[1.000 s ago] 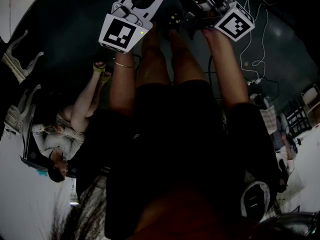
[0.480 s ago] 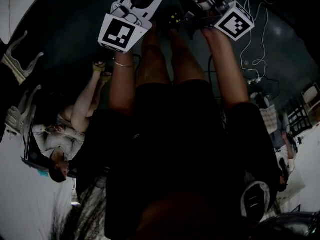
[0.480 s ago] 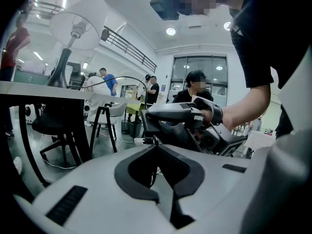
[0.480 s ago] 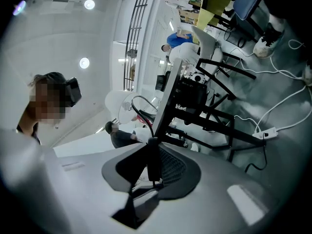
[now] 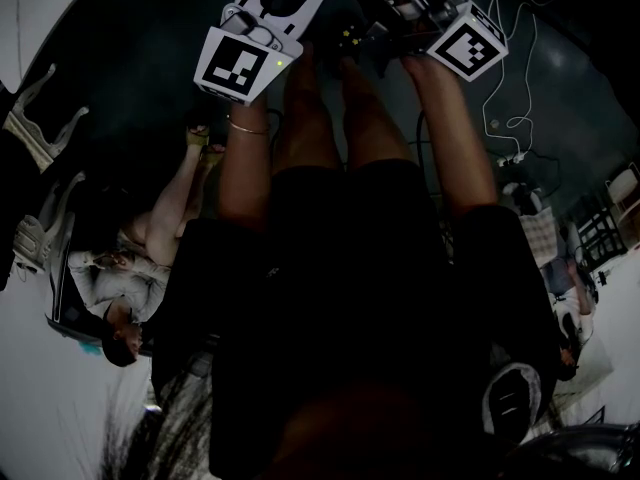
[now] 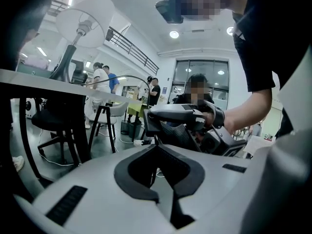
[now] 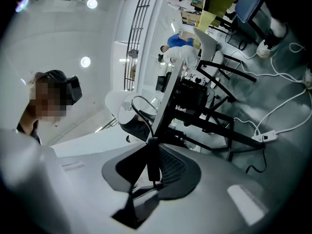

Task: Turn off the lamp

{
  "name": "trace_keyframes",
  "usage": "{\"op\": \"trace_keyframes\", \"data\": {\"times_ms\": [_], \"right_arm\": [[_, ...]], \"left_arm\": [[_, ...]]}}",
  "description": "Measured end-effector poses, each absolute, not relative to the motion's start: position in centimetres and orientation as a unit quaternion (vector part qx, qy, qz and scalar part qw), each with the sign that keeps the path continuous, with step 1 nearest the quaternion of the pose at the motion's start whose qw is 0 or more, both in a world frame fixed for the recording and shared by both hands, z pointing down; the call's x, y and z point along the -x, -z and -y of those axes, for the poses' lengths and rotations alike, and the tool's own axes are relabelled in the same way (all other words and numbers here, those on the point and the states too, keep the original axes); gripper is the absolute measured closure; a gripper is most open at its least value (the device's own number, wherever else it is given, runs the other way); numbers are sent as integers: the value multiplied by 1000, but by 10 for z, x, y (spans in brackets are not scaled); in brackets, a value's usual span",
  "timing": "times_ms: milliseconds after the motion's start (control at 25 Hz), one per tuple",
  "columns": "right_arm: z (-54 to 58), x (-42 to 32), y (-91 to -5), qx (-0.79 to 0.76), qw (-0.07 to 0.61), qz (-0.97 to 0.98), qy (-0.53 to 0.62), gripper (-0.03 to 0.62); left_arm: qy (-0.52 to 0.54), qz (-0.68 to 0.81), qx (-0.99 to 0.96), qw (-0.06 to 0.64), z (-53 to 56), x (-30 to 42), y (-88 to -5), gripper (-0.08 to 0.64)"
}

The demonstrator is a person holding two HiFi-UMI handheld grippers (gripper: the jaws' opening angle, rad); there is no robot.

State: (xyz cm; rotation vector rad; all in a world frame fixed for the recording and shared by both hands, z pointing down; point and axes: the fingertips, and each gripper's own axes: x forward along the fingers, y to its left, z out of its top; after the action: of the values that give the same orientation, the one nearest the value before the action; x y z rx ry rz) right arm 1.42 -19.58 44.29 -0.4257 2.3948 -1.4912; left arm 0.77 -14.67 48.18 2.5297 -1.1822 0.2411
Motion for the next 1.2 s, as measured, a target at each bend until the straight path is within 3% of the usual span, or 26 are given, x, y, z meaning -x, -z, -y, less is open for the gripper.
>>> {"op": "trace_keyframes", "data": {"times_ms": [1200], "right_arm": [[200,-24,-457,208,109,-843,485,526]], "left_arm": [[-48,435,-874,210,150,-6,-491,545]]}}
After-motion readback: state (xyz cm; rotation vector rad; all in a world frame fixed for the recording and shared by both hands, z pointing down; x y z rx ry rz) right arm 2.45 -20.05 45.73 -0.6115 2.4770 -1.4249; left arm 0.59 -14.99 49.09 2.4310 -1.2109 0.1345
